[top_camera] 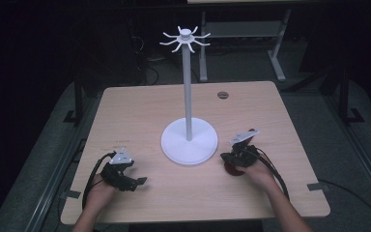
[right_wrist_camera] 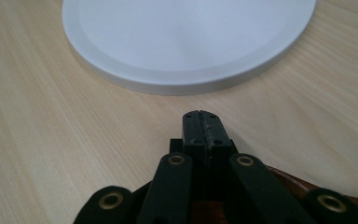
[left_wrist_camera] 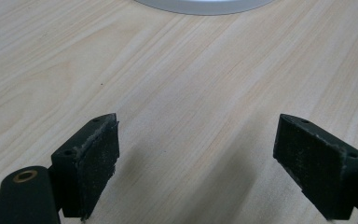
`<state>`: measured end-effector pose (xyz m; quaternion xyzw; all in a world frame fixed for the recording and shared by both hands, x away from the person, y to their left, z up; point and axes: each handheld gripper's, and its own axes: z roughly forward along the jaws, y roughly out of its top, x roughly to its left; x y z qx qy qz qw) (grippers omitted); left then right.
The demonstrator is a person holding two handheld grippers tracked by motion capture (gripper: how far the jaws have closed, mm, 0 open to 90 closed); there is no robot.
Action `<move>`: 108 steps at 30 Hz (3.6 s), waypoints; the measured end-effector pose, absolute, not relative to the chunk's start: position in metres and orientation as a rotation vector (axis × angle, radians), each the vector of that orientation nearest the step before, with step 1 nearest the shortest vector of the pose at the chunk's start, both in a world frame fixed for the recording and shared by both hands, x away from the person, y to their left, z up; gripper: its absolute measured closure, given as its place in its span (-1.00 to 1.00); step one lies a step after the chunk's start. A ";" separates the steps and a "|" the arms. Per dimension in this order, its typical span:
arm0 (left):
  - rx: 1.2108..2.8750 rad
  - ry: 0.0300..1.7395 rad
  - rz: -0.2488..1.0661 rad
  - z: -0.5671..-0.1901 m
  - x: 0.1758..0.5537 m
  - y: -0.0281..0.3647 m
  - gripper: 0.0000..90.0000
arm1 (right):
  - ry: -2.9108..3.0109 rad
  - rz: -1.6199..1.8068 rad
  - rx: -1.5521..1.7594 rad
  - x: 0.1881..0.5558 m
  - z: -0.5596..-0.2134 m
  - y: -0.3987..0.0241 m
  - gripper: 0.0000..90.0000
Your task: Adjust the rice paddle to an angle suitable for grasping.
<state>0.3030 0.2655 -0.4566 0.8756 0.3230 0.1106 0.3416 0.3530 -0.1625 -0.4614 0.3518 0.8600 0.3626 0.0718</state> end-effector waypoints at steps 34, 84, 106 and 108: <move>2.274 0.848 0.293 -0.456 0.303 0.267 -0.69 | 2.522 1.056 1.198 0.296 -0.464 -0.238 0.99; 2.280 0.851 0.279 -0.458 0.303 0.264 -0.69 | 2.227 0.949 1.416 0.408 -0.466 -0.266 0.98; 2.281 0.850 0.275 -0.458 0.303 0.263 -0.69 | 2.378 0.993 1.354 0.397 -0.464 -0.241 0.99; 2.282 0.847 0.277 -0.458 0.303 0.263 -0.69 | 2.394 1.004 1.344 0.395 -0.464 -0.239 0.99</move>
